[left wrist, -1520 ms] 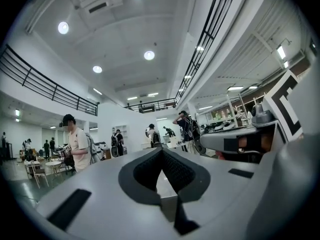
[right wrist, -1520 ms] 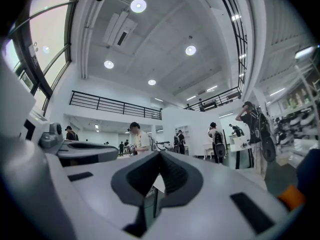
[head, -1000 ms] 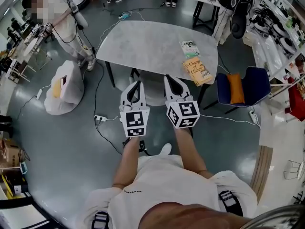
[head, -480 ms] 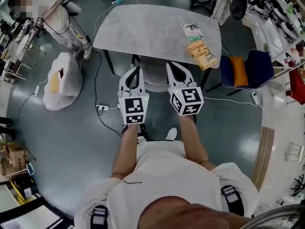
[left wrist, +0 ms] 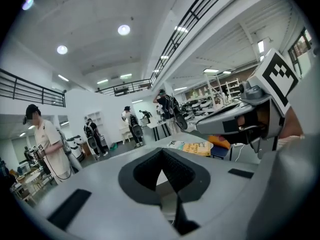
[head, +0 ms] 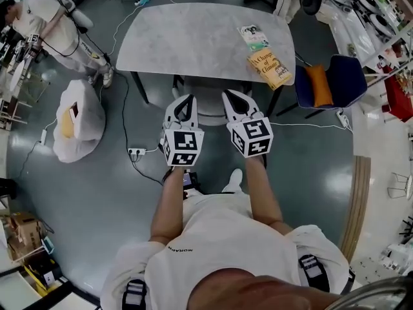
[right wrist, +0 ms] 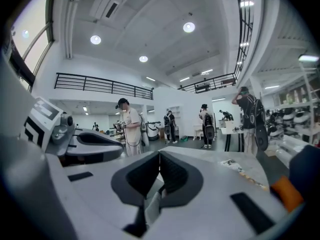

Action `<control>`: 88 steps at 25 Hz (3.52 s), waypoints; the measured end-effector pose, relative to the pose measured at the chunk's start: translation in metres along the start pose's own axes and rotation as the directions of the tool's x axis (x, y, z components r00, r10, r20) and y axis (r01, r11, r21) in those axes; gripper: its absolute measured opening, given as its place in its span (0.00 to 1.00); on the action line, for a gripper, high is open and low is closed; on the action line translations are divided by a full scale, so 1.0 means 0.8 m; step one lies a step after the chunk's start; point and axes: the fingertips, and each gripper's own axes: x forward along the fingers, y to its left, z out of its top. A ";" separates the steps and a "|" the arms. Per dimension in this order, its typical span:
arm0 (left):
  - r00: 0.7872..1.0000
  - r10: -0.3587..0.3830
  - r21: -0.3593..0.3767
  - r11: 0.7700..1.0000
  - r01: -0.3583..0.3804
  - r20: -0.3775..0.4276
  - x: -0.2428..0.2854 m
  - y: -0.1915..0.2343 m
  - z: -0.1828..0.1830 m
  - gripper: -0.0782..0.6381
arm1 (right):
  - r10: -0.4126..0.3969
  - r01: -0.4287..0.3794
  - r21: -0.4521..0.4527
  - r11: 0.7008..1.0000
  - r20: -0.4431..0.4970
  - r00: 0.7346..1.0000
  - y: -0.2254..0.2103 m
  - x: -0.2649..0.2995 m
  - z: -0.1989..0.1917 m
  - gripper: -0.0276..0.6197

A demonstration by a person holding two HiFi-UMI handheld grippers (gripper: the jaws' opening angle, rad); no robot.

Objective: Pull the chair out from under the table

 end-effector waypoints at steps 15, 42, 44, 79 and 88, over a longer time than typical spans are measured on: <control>0.946 -0.259 0.071 0.958 0.277 -0.195 0.053 -0.051 -0.102 0.12 | 0.086 -0.086 0.010 0.996 -0.233 0.969 -0.009 0.042 -0.117 0.11; 0.707 -0.374 0.381 0.643 0.664 -0.601 0.125 -0.116 -0.308 0.50 | 0.129 -0.540 -0.364 0.759 -0.730 0.672 -0.007 0.076 -0.354 0.49; 0.696 -0.365 0.423 0.592 0.686 -0.618 0.130 -0.121 -0.318 0.53 | 0.108 -0.568 -0.395 0.722 -0.747 0.656 -0.009 0.079 -0.364 0.51; 0.662 -0.249 0.600 0.285 0.748 -0.707 0.175 -0.156 -0.465 0.29 | -0.108 -0.707 -0.557 0.435 -0.812 0.573 -0.024 0.107 -0.509 0.21; 0.673 -0.239 0.609 0.292 0.738 -0.700 0.177 -0.162 -0.461 0.23 | -0.096 -0.712 -0.521 0.472 -0.833 0.545 -0.029 0.102 -0.509 0.18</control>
